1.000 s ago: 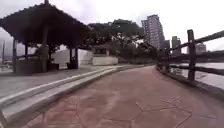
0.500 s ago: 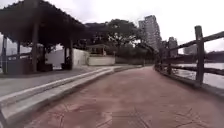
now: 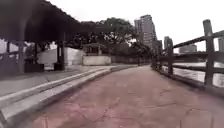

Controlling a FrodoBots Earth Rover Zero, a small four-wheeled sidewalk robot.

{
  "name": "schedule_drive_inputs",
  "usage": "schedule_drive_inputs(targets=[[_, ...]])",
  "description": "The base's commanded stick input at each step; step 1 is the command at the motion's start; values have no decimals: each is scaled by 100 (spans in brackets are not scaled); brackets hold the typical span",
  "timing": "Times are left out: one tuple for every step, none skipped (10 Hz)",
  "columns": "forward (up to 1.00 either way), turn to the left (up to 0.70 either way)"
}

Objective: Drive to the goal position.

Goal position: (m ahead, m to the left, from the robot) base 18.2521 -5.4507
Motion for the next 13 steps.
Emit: schedule_drive_inputs(targets=[[85,-33],[85,0],[85,0],[85,0],[85,0],[85,-19],[85,-34],[85,-34],[85,-29],[85,0],[85,0],[85,0],[85,0]])
